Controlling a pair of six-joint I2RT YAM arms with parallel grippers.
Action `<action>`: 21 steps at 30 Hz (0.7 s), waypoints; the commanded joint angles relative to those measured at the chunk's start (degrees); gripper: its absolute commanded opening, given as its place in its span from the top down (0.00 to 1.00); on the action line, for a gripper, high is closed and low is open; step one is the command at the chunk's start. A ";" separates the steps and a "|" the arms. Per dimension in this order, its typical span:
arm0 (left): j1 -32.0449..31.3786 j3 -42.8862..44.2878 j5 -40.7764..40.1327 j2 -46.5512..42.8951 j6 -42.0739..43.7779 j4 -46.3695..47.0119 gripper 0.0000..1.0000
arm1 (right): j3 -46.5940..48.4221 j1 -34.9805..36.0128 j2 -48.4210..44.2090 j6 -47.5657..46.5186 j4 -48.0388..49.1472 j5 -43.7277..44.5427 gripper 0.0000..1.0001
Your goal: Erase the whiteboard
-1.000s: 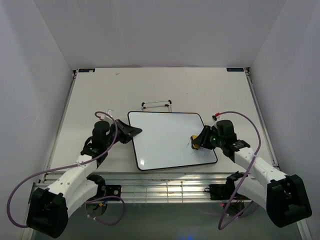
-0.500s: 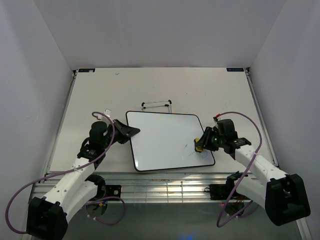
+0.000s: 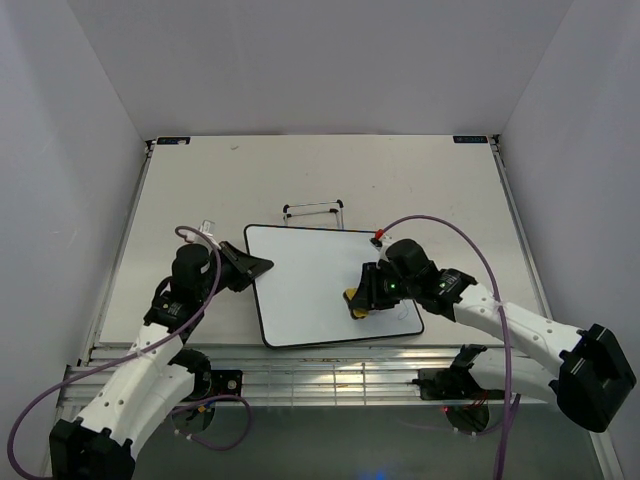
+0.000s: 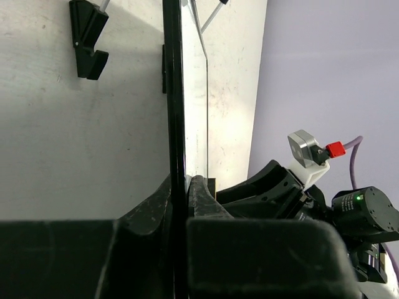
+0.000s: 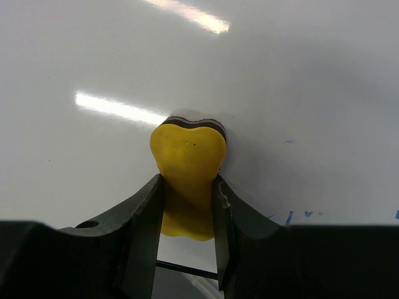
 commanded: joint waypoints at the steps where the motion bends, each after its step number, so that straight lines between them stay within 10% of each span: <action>1: -0.48 4.89 -9.61 -2.80 9.68 -5.11 1.00 | -2.32 -0.72 1.26 -1.72 -10.04 1.62 0.89; 21: -0.39 6.22 -15.17 -7.20 11.44 -11.81 1.00 | -5.67 -20.24 7.41 -7.62 -19.98 7.69 0.89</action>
